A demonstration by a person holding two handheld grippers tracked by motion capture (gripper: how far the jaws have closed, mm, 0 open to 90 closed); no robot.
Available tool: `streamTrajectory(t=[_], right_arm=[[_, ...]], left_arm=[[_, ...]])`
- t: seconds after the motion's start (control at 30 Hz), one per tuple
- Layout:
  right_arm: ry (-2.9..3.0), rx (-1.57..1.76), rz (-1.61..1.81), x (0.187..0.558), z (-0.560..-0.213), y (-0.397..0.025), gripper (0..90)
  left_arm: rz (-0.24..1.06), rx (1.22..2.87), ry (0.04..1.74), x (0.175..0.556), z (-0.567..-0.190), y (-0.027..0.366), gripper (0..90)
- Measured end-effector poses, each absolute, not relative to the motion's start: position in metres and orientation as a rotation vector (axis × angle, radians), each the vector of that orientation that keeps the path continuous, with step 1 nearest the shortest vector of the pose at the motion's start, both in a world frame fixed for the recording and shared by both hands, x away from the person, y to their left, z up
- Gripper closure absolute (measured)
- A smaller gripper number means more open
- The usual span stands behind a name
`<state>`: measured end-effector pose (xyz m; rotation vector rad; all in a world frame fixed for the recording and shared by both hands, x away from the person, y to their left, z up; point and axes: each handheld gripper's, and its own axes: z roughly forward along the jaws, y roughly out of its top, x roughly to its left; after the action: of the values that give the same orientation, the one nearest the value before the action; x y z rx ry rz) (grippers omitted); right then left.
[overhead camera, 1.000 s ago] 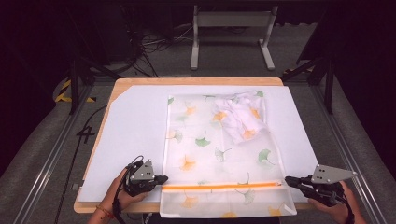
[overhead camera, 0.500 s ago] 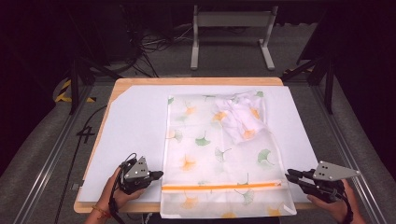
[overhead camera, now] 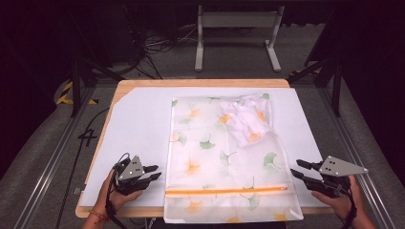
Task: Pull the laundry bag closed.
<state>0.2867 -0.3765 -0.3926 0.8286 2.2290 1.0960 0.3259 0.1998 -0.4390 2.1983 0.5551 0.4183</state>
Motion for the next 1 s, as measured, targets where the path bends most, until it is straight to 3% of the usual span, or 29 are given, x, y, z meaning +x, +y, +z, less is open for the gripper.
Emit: streamTrajectory(t=[0.47,1.0], right_arm=[[2.143,0.862,1.044,0.307,-0.392,-0.379,35.9],[2.025,0.984,1.070,0.322,-0.410,-0.397,11.1]], left_arm=[[0.524,2.140,0.683,0.333,-0.439,0.219,39.3],[0.524,2.051,0.799,0.339,-0.446,0.241,8.8]])
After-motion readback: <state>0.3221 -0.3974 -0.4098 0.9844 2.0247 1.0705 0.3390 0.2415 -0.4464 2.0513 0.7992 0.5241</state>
